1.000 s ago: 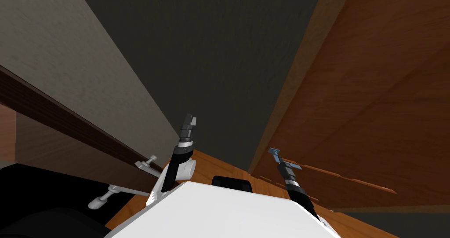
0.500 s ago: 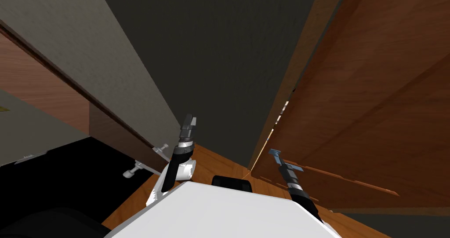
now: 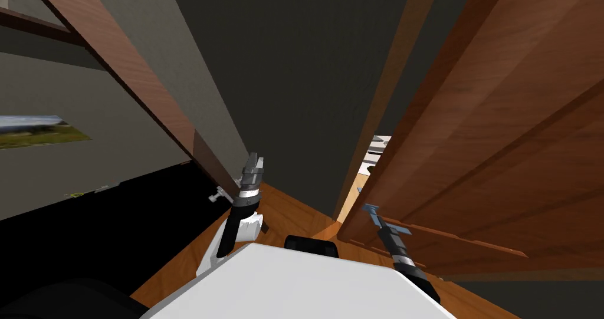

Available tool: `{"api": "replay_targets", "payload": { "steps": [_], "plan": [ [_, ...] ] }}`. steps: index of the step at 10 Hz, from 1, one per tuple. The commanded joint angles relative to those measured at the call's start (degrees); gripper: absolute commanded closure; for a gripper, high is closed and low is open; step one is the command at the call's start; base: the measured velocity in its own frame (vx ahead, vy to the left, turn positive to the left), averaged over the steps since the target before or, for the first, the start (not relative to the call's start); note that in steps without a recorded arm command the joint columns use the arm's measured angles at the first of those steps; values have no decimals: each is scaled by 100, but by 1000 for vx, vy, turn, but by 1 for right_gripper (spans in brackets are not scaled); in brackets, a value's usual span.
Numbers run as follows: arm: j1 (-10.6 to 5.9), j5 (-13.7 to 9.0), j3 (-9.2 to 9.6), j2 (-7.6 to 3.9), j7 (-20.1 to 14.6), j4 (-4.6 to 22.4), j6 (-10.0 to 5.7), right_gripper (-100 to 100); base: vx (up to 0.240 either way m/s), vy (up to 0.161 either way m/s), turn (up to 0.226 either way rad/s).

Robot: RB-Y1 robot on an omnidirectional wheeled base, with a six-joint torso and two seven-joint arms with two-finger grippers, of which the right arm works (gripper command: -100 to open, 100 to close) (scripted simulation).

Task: Pull the door open

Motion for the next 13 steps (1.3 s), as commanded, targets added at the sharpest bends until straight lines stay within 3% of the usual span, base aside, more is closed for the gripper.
{"api": "replay_targets", "payload": {
  "steps": [1, 2, 3, 7, 11, 12, 13],
  "plan": [
    [58, 15, 39, -79, -83, 31, -127, 100, -199, -37, 111],
    [46, 17, 38, -35, -44, 3, -62, 100, -89, -11, 25],
    [130, 39, 96, -87, -116, 74, -227, 100, -133, -24, 181],
    [259, 64, 169, -199, -233, 186, -523, 100, -181, -48, 135],
    [460, 103, 282, -375, -415, 359, -984, 100, -219, -39, 168],
    [488, 109, 298, -400, -441, 384, -1050, 100, -239, -45, 117],
    [441, 110, 295, -377, -422, 393, -997, 100, -101, -17, 15]
  ]
}}
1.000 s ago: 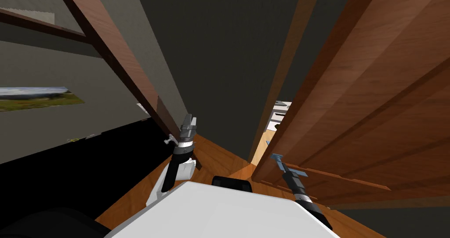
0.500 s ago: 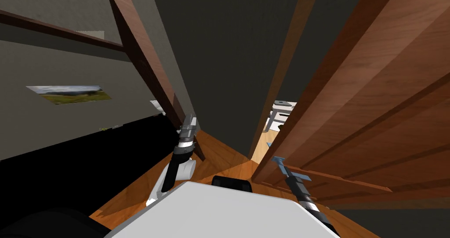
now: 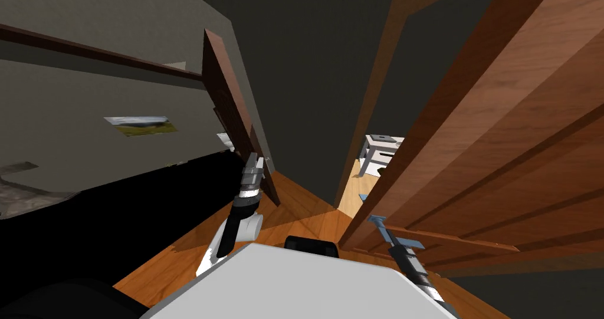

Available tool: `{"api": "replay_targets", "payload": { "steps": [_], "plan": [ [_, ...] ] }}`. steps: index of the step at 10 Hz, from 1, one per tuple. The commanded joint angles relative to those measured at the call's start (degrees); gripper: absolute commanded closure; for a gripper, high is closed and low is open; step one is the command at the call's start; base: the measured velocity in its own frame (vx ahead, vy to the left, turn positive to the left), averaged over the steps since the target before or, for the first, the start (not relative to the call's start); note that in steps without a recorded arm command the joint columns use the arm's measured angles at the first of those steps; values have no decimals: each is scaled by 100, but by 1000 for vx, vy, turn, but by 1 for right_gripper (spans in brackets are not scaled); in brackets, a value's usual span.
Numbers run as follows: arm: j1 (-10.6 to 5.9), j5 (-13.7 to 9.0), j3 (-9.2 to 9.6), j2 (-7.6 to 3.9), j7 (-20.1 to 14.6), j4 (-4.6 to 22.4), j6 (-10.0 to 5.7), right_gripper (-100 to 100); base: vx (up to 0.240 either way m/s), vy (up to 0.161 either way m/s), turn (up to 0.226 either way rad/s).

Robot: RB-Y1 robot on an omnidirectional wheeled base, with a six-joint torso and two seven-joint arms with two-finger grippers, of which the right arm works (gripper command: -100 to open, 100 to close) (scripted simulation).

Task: Pull the door open

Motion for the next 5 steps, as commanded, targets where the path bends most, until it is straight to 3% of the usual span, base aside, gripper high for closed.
{"api": "replay_targets", "payload": {
  "steps": [1, 5],
  "plan": [
    [-180, -58, 63, 5, 31, 107, 63, 100, -186, -44, 123],
    [-571, -184, 201, 17, 98, 340, 199, 100, -226, -55, 125]
  ]
}}
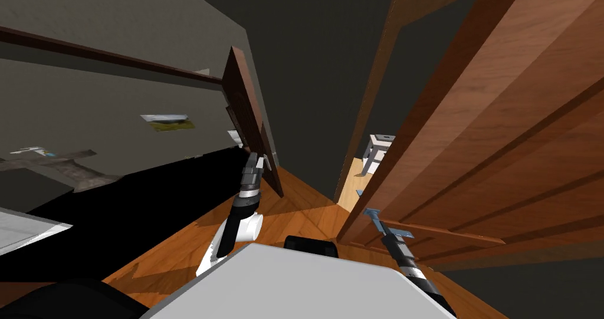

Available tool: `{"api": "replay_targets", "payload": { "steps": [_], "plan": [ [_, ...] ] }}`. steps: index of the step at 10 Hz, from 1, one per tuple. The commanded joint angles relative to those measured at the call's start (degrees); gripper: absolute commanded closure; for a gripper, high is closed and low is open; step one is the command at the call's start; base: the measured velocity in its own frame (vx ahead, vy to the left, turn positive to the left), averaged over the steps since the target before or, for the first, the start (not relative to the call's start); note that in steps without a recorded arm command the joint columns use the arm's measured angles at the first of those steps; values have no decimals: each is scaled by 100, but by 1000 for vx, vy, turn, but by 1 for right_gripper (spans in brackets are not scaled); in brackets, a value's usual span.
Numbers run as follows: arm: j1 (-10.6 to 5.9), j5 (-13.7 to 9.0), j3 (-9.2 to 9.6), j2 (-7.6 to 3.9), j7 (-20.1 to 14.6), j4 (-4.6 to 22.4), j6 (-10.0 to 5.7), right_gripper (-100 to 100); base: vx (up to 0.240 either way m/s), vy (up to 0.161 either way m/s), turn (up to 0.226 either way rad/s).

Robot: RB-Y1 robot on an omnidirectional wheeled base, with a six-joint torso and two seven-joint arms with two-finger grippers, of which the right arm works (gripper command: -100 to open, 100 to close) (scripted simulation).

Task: Pull the door open

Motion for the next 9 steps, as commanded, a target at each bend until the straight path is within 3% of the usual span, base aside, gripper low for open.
{"api": "replay_targets", "payload": {
  "steps": [1, 3, 4, 5, 9],
  "plan": [
    [-196, -71, 84, 9, 38, 128, 94, 100, -258, -61, 149],
    [-476, -161, 182, 17, 87, 294, 191, 100, -272, -61, 151],
    [-532, -179, 202, 18, 96, 328, 211, 100, -185, -46, 83],
    [-702, -234, 262, 23, 125, 429, 270, 100, -207, -49, 129],
    [-1116, -368, 407, 35, 197, 675, 415, 100, -204, -63, 116]
  ]
}}
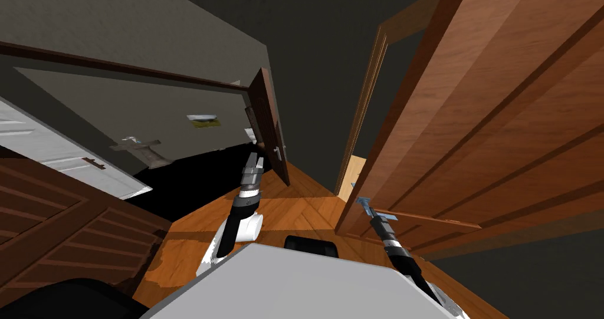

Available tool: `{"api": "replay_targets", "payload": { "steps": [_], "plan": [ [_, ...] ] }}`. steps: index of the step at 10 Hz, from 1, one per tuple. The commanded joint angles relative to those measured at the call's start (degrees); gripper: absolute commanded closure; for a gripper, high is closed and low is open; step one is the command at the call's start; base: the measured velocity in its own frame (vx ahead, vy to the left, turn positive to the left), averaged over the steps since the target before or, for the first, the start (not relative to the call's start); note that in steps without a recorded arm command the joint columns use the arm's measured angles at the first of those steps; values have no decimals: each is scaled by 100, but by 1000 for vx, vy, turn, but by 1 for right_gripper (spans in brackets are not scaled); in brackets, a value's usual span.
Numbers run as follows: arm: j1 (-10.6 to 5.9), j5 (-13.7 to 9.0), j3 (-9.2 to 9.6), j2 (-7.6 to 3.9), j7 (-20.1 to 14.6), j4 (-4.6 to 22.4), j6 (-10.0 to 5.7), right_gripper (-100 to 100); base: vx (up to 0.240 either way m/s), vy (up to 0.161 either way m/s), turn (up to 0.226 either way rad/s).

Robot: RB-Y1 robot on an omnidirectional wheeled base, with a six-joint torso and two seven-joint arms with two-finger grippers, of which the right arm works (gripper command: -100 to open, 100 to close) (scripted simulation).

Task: Pull the door open

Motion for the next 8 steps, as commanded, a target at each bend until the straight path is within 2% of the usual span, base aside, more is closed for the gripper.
{"api": "replay_targets", "payload": {
  "steps": [1, 4, 5, 6, 7, 8],
  "plan": [
    [-140, -48, 57, 17, 39, 102, 50, 100, -199, -56, 75],
    [-421, -139, 156, 26, 87, 269, 148, 100, -225, -75, 106],
    [-380, -108, 150, 37, 67, 242, 123, 100, -91, -17, 35],
    [-281, -93, 252, -41, -15, 272, -36, 100, -124, -36, 106],
    [-249, -89, 279, -68, -42, 279, -91, 100, -160, -54, 120],
    [-178, -81, 339, -129, -101, 293, -214, 100, -156, -64, 134]
  ]
}}
